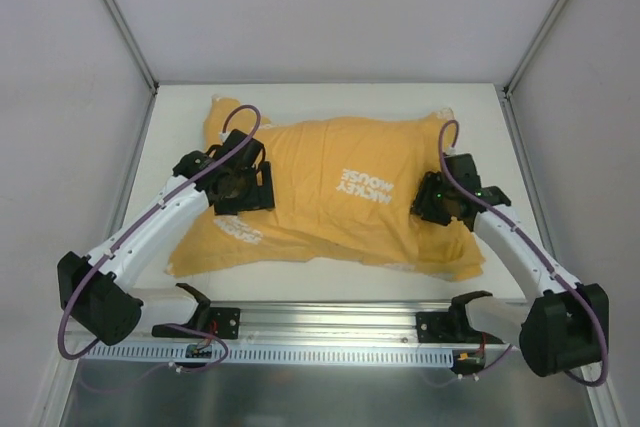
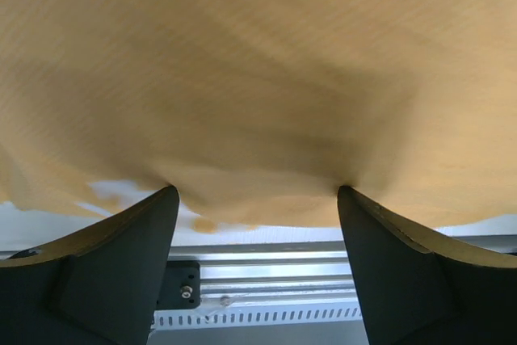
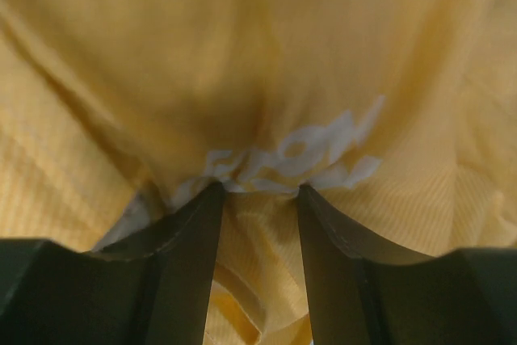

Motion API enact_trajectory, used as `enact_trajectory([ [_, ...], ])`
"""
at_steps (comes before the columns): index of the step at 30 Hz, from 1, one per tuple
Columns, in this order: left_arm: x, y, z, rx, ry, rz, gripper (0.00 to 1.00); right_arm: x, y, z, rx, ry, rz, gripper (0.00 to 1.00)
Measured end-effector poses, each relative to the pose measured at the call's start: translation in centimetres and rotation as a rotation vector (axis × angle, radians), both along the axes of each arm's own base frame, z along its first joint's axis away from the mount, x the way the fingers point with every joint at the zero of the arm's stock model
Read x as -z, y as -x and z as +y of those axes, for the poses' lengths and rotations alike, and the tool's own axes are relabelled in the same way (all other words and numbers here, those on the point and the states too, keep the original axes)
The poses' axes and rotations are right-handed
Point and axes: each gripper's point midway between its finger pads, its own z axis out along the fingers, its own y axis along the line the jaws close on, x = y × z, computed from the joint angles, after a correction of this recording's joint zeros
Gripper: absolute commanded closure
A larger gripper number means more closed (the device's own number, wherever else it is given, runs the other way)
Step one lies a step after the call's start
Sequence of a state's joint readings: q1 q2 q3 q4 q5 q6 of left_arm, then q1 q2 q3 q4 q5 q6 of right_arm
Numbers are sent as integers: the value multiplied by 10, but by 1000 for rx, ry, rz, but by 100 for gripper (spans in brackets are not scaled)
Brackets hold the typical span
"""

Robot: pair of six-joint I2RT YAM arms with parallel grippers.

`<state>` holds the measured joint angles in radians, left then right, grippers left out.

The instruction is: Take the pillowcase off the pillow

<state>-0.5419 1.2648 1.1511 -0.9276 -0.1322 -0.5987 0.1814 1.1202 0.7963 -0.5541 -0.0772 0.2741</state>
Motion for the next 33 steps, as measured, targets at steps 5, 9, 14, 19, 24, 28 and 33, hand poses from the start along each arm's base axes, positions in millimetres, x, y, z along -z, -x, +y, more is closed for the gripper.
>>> enact_trajectory([
  [5,-26,-10,-3,0,30,-82,20,4,27,94,-252,-40,-27,53],
  [9,-45,-19,-9,9,62,-134,22,-9,56,143,-400,-120,-33,44],
  [14,-59,-15,-27,87,84,-164,22,-49,37,116,-293,-131,-166,17],
  [19,-82,2,-87,281,107,-201,18,-75,18,74,-133,-159,-263,12],
  [24,-88,7,-163,432,58,-225,19,-57,23,57,-86,-153,-206,10],
  [28,-61,-3,-190,454,-66,-212,25,-51,30,48,-62,-155,-175,10],
  [33,-31,-17,-174,415,-240,-187,32,-54,37,48,-76,-170,-174,12],
])
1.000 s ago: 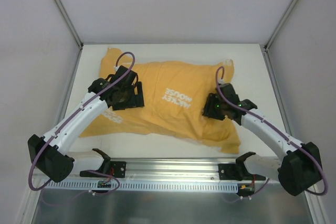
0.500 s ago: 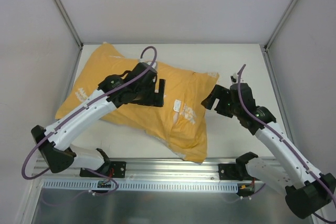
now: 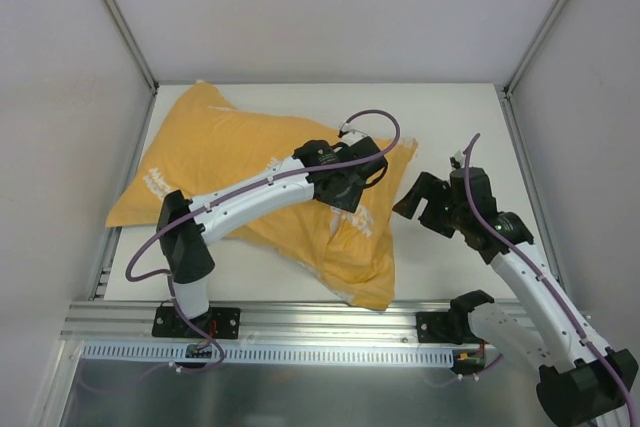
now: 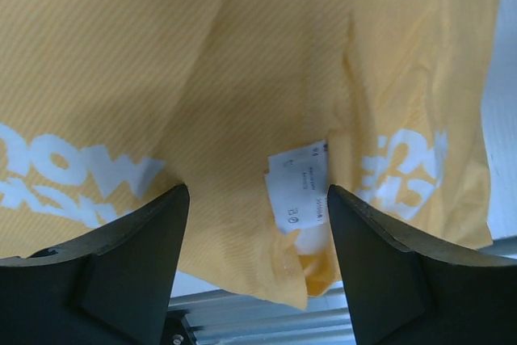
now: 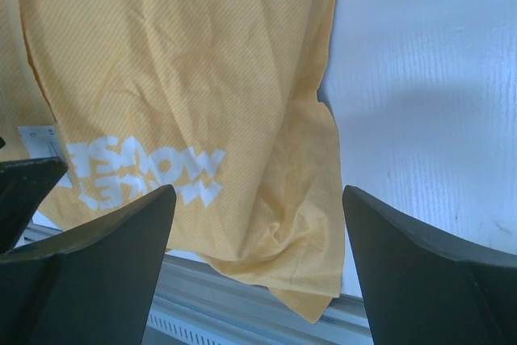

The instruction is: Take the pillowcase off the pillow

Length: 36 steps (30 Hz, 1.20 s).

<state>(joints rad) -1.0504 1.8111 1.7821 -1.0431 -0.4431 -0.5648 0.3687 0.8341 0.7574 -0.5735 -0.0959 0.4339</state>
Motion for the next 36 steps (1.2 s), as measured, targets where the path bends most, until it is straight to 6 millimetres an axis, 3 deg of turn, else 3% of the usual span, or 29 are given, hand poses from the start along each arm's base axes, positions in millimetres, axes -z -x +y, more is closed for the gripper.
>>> enact_trajectory([
  [6,-5,-11,17,-60,-27,-39,34,-3,7,10,-51,-11,0,13],
  [14,-2,-25,64,-184,-28,-25,42,-22,9,71,-247,14,-16,16],
  [21,3,-16,76,-211,3,-1,39,-26,-6,106,-306,40,-20,16],
  [24,4,-16,77,-225,22,11,38,-20,-8,119,-330,54,-8,27],
  [27,4,-16,76,-226,40,20,38,-6,-8,123,-338,92,18,49],
  [31,4,-15,73,-221,52,28,39,6,-12,115,-309,134,31,87],
  [33,4,-15,72,-218,59,34,39,9,-15,110,-290,145,31,99],
  [36,4,-14,71,-216,63,37,39,17,-19,91,-234,150,38,99],
])
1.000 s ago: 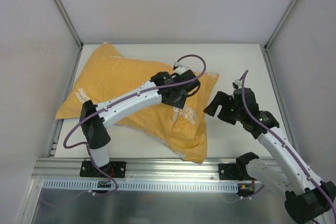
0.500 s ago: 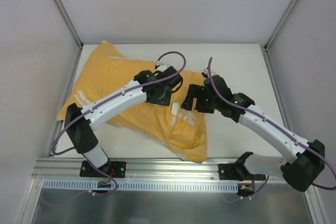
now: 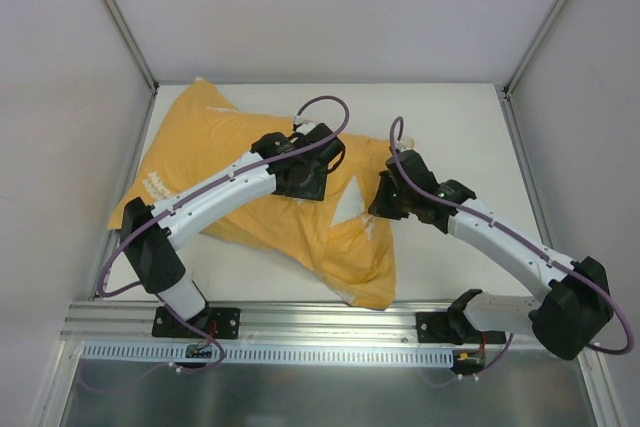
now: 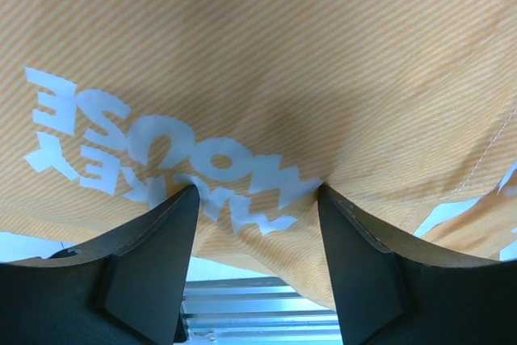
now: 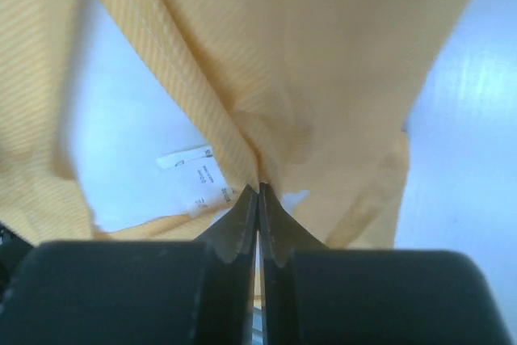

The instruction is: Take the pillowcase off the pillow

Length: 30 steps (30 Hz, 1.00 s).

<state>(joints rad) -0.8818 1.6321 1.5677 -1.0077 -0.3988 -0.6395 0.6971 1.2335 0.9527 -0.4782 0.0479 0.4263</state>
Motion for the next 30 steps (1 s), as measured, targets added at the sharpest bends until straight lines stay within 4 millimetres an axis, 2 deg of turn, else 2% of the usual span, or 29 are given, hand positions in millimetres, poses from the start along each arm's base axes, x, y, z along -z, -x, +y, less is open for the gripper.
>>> enact_trajectory([
  [3,0,1,-1,3,5,4,39,8,-1,-31,85,-1,3,99],
  [5,-1,2,-4,13,12,8,33,8,0,-49,132,-18,-9,99],
  [7,-8,6,-11,44,22,4,25,3,2,-55,149,-33,-29,99],
  [8,-15,6,-16,62,31,-6,13,-1,2,-56,153,-42,-42,99],
  [10,-33,13,-39,126,69,-36,6,-7,3,-58,157,-56,-63,99],
  [12,-53,15,-65,183,120,-80,5,-12,4,-58,161,-70,-75,99],
  [14,-61,17,-81,214,146,-98,5,-13,5,-58,168,-84,-81,99],
  [17,-53,12,-92,228,127,-88,8,-13,8,-59,178,-106,-87,99],
  [20,-30,3,-103,235,76,-59,12,-10,11,-60,192,-123,-87,99],
  [23,-2,-4,-104,234,-5,-32,27,-6,14,-61,202,-129,-79,99],
  [24,4,-6,-103,234,-27,-30,34,-5,15,-62,206,-132,-78,99],
  [25,10,-8,-101,231,-48,-24,46,-5,15,-62,209,-136,-80,99],
  [26,14,-11,-97,225,-72,-21,52,-5,16,-63,211,-140,-81,99],
  [30,19,-20,-87,194,-94,-12,65,-5,18,-65,217,-145,-88,99],
])
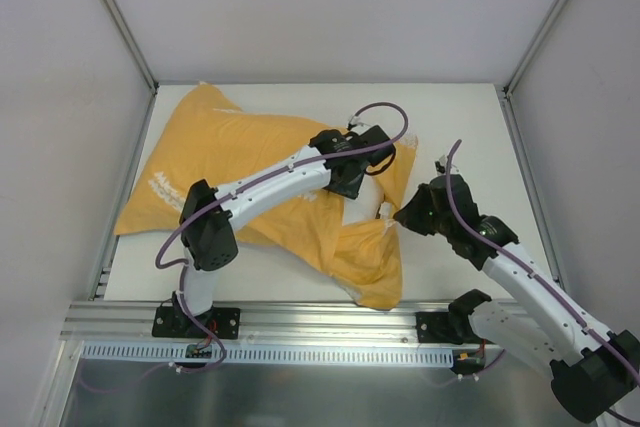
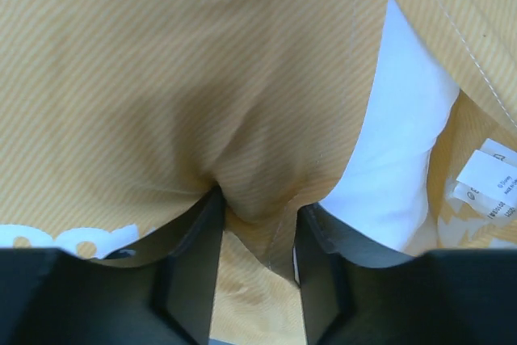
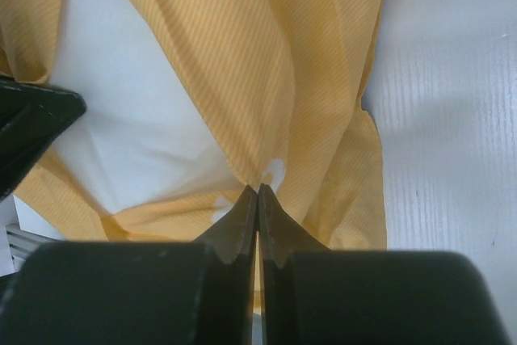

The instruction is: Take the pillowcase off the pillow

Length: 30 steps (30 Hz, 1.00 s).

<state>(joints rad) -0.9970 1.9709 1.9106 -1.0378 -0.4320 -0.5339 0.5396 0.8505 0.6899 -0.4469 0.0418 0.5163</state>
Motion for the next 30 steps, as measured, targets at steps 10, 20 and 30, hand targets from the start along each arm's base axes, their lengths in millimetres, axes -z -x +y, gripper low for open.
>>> enact_trajectory([
  [10,-45,-18,36,-111,138,-34,75,10,4,-9,21,21,3,99],
  [20,-60,-23,77,-184,183,-47,100,22,18,-28,57,61,31,99],
  [30,-60,-20,78,-186,204,-39,100,21,21,-47,102,114,39,99],
])
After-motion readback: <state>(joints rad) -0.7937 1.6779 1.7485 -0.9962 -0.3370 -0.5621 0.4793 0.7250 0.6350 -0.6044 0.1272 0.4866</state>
